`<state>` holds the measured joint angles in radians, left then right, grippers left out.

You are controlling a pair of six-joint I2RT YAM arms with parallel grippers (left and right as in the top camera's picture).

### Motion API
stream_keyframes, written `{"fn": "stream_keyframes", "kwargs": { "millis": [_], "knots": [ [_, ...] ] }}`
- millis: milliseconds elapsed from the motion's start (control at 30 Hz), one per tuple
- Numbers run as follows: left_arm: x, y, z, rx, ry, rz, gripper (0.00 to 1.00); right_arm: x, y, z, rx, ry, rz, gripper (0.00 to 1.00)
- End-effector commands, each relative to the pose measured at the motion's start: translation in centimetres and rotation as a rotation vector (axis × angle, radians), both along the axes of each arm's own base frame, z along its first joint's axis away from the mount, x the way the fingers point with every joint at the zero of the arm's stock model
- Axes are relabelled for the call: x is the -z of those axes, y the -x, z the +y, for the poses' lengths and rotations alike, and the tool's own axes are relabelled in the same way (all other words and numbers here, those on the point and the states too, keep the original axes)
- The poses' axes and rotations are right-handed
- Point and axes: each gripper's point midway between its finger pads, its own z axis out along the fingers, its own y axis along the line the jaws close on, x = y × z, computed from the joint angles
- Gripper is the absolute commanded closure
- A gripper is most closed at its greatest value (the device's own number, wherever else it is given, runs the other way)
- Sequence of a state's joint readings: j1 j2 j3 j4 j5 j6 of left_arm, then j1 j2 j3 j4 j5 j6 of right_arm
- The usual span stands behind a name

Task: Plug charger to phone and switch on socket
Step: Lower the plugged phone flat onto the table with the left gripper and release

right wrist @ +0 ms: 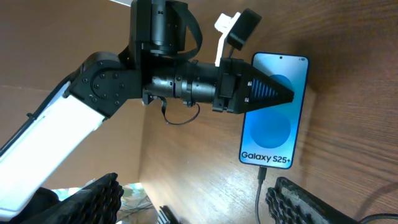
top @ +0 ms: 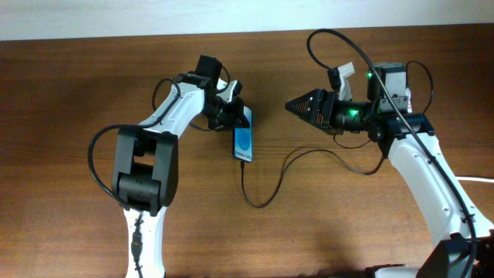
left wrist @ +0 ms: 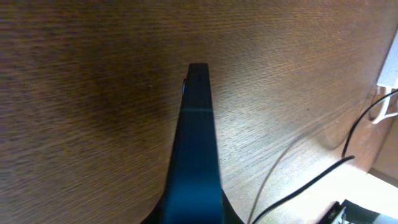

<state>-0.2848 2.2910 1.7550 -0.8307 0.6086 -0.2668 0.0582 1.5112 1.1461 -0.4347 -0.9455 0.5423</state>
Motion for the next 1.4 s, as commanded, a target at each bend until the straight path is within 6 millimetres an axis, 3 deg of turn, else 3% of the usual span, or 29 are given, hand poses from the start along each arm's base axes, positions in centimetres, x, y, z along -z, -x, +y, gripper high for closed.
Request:
{"fn": "stream_keyframes", "kwargs": {
  "millis": [0, 100, 467, 700, 833, 1033, 1367],
  "knots": [
    [-1.3, -0.2, 0.1, 0.014, 0.001, -0.039, 1.00, 0.0, -0.2, -0.3, 0.005, 0.011, -0.012, 0.20],
    [-1.2, 0.2, 0.0, 0.019, -0.003, -0.027, 0.99, 0.2, 0.0, -0.3, 0.005, 0.012, 0.001, 0.20],
    [-1.1, 0.5, -0.1, 0.023, -0.010, -0.020, 0.82, 0.2, 0.0, -0.3, 0.005, 0.012, 0.003, 0.20],
    [-0.6, 0.5, 0.7, 0.014, -0.062, -0.017, 0.80, 0.3, 0.1, -0.3, 0.005, 0.012, 0.008, 0.20],
    [-0.2, 0.6, 1.3, 0.007, -0.102, -0.015, 0.69, 0.3, 0.1, -0.3, 0.005, 0.012, 0.008, 0.20],
    [-0.1, 0.5, 1.5, 0.005, -0.111, -0.017, 0.38, 0.3, 0.1, -0.3, 0.005, 0.012, 0.009, 0.20],
    [0.2, 0.7, 2.0, 0.001, -0.144, -0.008, 0.32, 0.3, 0.1, -0.3, 0.005, 0.012, 0.009, 0.19]
  ]
}}
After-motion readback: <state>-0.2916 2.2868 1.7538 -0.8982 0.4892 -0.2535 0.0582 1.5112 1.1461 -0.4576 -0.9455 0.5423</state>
